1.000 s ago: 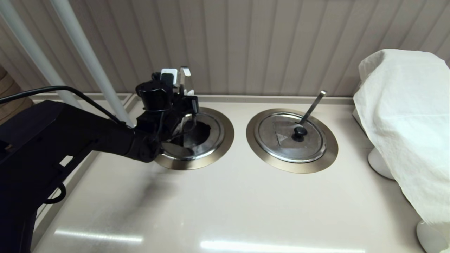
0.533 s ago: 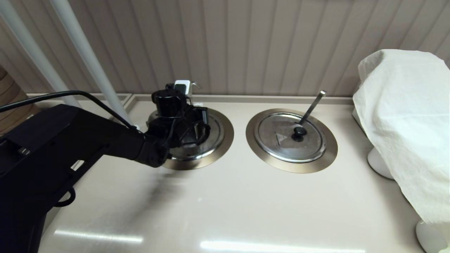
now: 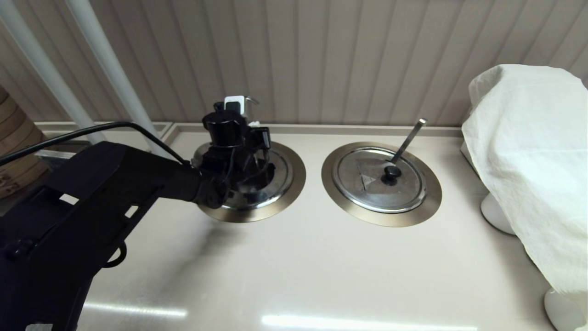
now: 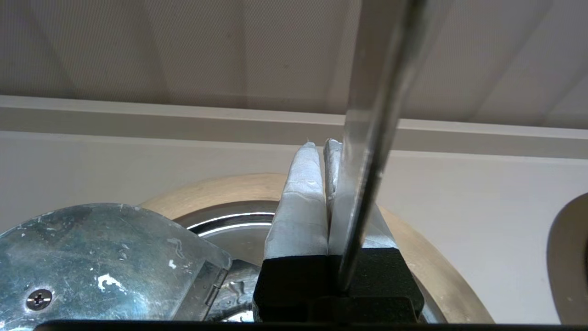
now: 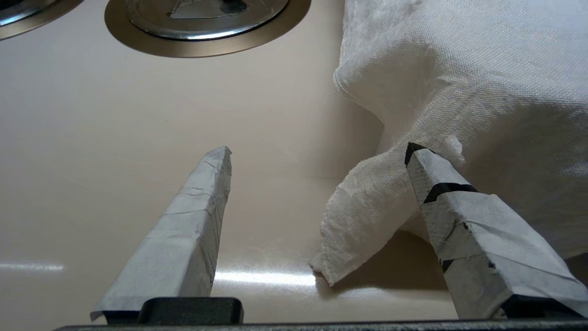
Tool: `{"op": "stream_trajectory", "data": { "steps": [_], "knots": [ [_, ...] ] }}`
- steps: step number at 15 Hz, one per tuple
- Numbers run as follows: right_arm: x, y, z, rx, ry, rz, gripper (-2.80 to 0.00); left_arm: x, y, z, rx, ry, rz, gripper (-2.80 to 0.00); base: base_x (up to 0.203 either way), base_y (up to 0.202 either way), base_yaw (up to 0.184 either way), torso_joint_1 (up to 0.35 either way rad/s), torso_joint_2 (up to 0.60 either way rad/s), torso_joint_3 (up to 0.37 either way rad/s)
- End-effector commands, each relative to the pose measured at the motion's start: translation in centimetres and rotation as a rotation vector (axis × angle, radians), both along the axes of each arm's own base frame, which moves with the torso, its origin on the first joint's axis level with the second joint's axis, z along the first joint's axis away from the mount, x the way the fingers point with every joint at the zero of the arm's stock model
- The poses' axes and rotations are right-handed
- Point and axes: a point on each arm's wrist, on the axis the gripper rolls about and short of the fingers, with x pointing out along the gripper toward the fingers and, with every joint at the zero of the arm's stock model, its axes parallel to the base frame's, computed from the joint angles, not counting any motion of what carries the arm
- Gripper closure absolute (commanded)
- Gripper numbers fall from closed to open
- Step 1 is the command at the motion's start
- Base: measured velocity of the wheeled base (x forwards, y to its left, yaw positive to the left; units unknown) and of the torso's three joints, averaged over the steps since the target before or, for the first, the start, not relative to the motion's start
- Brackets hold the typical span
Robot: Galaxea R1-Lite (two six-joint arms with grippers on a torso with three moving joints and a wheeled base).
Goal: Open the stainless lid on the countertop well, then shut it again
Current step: Stir with a spoon
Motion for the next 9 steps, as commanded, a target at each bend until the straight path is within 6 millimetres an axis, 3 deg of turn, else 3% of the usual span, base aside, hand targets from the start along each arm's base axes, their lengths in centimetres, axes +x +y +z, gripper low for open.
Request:
{"op": "stream_trajectory", "data": {
  "steps": [1, 5, 9],
  "knots": [
    [0.0, 0.0, 0.0, 0.000, -0.001, 0.000, -2.80, 0.4, 0.9, -0.1, 0.001, -0.004, 0.023, 0.00, 0.000, 0.000, 0.000, 0.000, 0.00, 0.000],
    [0.0, 0.0, 0.0, 0.000, -0.001, 0.001, -2.80, -0.3, 2.5, 0.6, 0.055, 0.006, 0.048, 0.00, 0.000, 0.000, 0.000, 0.000, 0.00, 0.000],
    [0.0, 0.0, 0.0, 0.000, -0.001, 0.000, -2.80, -1.6, 2.7, 0.7, 0.098, 0.026, 0.025, 0.00, 0.000, 0.000, 0.000, 0.000, 0.00, 0.000]
  ]
}}
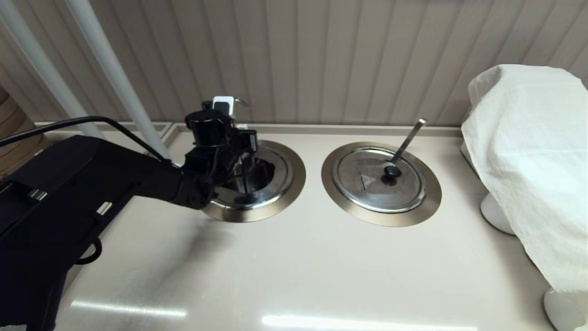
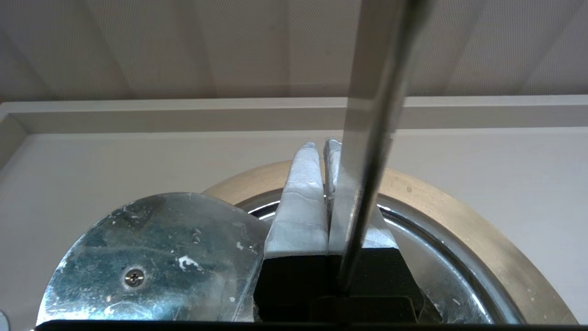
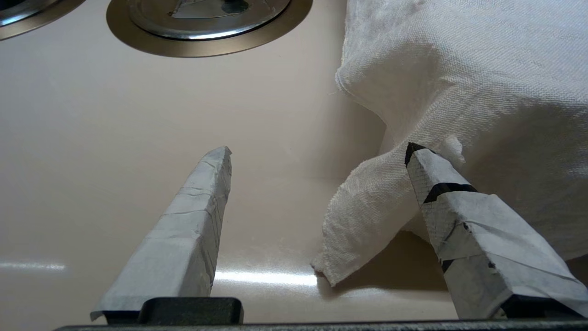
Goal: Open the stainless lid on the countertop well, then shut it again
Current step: Stir with a spoon
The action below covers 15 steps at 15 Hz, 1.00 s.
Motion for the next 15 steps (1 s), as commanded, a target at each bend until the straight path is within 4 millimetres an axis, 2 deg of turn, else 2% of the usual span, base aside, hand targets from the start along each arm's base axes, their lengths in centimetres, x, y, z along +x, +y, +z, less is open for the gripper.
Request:
{"op": "stream_trajectory", "data": {
  "steps": [1, 3, 6, 9, 12, 15],
  "knots": [
    [0.0, 0.0, 0.0, -0.001, -0.001, 0.001, -2.80, -1.2, -0.2, 0.4, 0.006, 0.009, -0.032, 0.00, 0.000, 0.000, 0.000, 0.000, 0.00, 0.000],
    [0.0, 0.0, 0.0, -0.001, -0.001, 0.000, -2.80, -2.6, -0.9, -0.1, 0.032, 0.041, -0.132, 0.00, 0.000, 0.000, 0.000, 0.000, 0.00, 0.000],
    [0.0, 0.0, 0.0, 0.001, -0.001, 0.000, -2.80, -3.4, -3.2, -0.4, 0.028, 0.028, -0.196, 0.00, 0.000, 0.000, 0.000, 0.000, 0.00, 0.000],
    [0.0, 0.0, 0.0, 0.000, -0.001, 0.000, -2.80, -2.4, -3.8, -0.8, 0.019, 0.012, -0.176, 0.00, 0.000, 0.000, 0.000, 0.000, 0.00, 0.000],
    [0.0, 0.0, 0.0, -0.001, -0.001, 0.000, -2.80, -0.1, -4.3, -1.5, -0.022, -0.017, -0.070, 0.00, 0.000, 0.000, 0.000, 0.000, 0.00, 0.000],
    [0.0, 0.0, 0.0, -0.001, -0.001, 0.000, -2.80, 1.2, -2.2, -1.2, -0.028, -0.031, 0.000, 0.00, 0.000, 0.000, 0.000, 0.000, 0.00, 0.000]
  ]
}}
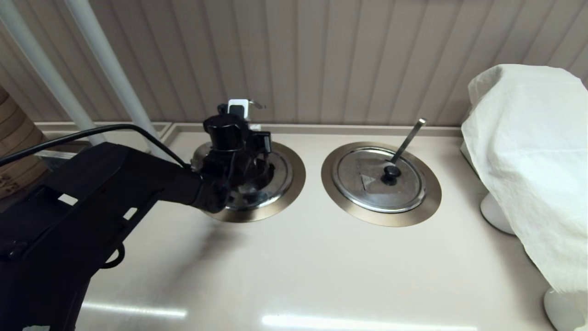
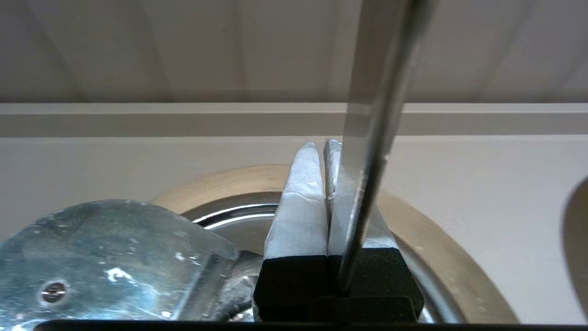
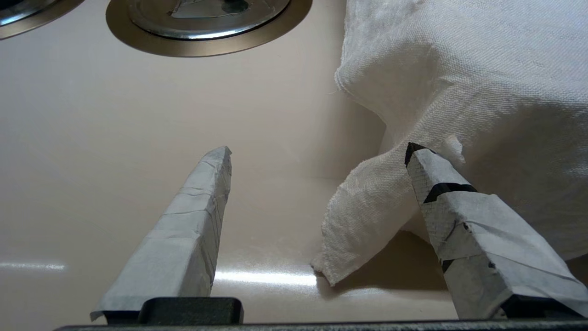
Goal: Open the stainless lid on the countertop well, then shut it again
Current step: Stir with a spoon
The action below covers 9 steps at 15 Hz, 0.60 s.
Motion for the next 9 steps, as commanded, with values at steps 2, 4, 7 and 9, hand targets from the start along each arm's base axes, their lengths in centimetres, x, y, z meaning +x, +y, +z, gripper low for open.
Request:
{"op": "stream_trajectory", "data": {
  "steps": [2, 4, 7, 9],
  "knots": [
    [0.0, 0.0, 0.0, 0.000, -0.001, 0.000, -2.80, 0.9, 2.1, 0.0, 0.007, -0.001, 0.046, 0.00, 0.000, 0.000, 0.000, 0.000, 0.00, 0.000],
    [0.0, 0.0, 0.0, 0.000, -0.001, 0.000, -2.80, 0.5, 3.0, 0.6, 0.038, -0.003, 0.062, 0.00, 0.000, 0.000, 0.000, 0.000, 0.00, 0.000],
    [0.0, 0.0, 0.0, 0.000, -0.001, 0.000, -2.80, -1.3, 3.6, 1.8, 0.064, 0.007, 0.015, 0.00, 0.000, 0.000, 0.000, 0.000, 0.00, 0.000],
    [0.0, 0.0, 0.0, 0.001, -0.001, 0.000, -2.80, -2.3, 2.7, 1.6, 0.074, 0.034, -0.031, 0.00, 0.000, 0.000, 0.000, 0.000, 0.00, 0.000]
  ]
}}
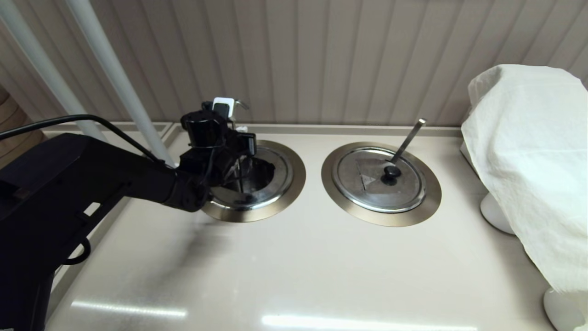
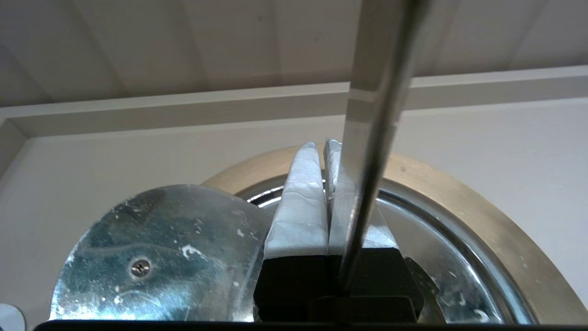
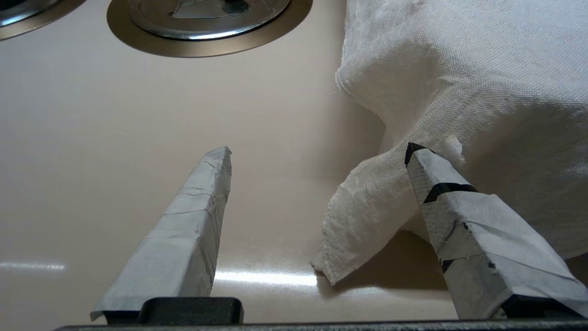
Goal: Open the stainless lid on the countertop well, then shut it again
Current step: Stir with a spoon
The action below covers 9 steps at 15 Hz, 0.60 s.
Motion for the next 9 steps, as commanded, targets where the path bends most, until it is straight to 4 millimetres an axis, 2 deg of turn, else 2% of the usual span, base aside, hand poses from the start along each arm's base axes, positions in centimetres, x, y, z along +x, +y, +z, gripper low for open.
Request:
{"op": "stream_trajectory", "data": {
  "steps": [1, 5, 9],
  "knots": [
    [0.0, 0.0, 0.0, 0.001, 0.000, 0.000, -2.80, -1.0, -0.8, 0.6, -0.004, -0.005, -0.027, 0.00, 0.000, 0.000, 0.000, 0.000, 0.00, 0.000],
    [0.0, 0.0, 0.0, 0.000, 0.000, 0.000, -2.80, -1.1, -2.6, -0.8, -0.012, 0.024, -0.065, 0.00, 0.000, 0.000, 0.000, 0.000, 0.00, 0.000],
    [0.0, 0.0, 0.0, 0.000, 0.000, 0.000, -2.80, 0.1, -3.4, -1.2, -0.059, 0.010, -0.069, 0.00, 0.000, 0.000, 0.000, 0.000, 0.00, 0.000]
  ]
}}
